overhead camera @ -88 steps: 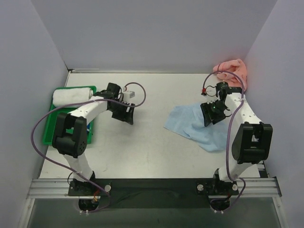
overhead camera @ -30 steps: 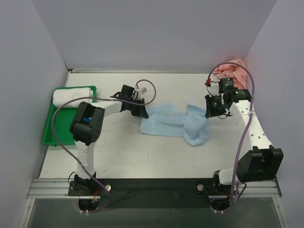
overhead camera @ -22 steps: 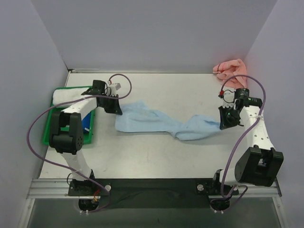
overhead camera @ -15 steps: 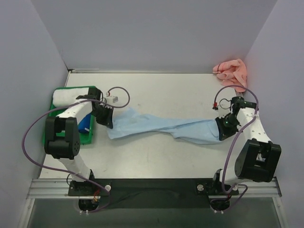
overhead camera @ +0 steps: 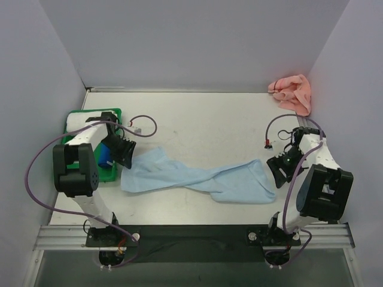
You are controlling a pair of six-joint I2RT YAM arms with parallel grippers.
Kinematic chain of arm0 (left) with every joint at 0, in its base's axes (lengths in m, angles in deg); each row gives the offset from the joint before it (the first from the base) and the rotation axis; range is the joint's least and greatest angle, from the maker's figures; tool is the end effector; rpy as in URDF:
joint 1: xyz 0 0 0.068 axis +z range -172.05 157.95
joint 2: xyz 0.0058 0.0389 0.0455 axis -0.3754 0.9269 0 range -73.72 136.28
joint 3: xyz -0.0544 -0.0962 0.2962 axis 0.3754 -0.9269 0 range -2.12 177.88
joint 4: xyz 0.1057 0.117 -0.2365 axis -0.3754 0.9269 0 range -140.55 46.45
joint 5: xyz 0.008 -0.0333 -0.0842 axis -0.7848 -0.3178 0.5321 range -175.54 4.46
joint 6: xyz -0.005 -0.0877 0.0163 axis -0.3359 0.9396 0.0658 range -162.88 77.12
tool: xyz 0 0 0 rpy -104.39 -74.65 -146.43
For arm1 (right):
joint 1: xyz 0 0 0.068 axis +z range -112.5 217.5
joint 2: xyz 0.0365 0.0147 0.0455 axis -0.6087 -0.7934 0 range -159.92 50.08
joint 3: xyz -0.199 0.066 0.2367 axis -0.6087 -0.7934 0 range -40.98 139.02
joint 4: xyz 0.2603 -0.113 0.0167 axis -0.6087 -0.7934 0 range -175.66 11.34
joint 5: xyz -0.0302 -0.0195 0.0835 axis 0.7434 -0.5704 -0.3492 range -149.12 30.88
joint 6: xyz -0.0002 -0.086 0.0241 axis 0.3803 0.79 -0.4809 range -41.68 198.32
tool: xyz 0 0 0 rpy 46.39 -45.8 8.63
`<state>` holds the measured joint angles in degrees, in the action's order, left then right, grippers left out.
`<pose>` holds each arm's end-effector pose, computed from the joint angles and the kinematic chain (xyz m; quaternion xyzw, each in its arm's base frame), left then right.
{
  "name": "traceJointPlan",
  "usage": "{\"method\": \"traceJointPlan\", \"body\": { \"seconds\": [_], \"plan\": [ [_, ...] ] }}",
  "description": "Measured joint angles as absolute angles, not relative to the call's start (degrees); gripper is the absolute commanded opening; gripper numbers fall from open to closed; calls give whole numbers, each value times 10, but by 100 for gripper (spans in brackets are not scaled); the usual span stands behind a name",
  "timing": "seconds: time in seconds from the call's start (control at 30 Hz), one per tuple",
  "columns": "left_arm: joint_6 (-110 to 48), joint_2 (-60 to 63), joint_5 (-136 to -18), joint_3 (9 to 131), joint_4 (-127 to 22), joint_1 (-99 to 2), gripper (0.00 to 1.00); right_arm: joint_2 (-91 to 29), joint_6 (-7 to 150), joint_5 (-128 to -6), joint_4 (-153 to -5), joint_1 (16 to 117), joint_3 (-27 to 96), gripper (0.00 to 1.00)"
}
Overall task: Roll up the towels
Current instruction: Flatten the towel
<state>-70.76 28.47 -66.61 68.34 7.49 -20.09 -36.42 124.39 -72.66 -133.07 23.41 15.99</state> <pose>0.3469 -0.0140 0.1752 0.2215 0.9612 -0.1584 0.0443 0.2771 -0.0503 0.1905 -0.2792 0.9516 0.0755 0.1044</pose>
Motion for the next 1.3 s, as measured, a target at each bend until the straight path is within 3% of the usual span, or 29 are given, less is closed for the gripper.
{"method": "traceJointPlan", "body": {
  "seconds": [0.07, 0.2, 0.33, 0.5, 0.7, 1.07, 1.13, 1.17, 1.2, 1.3],
  "plan": [
    [-707, 293, -657, 702, 80, -202, 54, -373, 1242, -735, -1336, 230, 193, 59],
    [-705, 299, -640, 727, 85, -201, 55, -390, 1217, -773, -1339, 231, 273, 57],
    [-711, 299, -621, 743, 94, -200, 55, -412, 1174, -802, -1335, 263, 317, 44],
    [-719, 296, -604, 750, 108, -200, 55, -444, 1093, -810, -1311, 342, 309, 38],
    [-718, 289, -591, 750, 118, -197, 56, -485, 1000, -788, -1264, 410, 294, 40],
    [-722, 243, -585, 723, 120, -192, 62, -595, 906, -728, -1209, 440, 301, 45],
    [-723, 236, -585, 716, 121, -192, 62, -600, 896, -724, -1209, 440, 307, 37],
    [-724, 233, -585, 712, 121, -192, 62, -602, 892, -721, -1207, 440, 311, 24],
    [-726, 228, -585, 706, 121, -192, 62, -604, 888, -718, -1205, 440, 314, 18],
    [-736, 218, -585, 695, 123, -192, 62, -605, 882, -714, -1199, 433, 318, 6]
  ]
}}
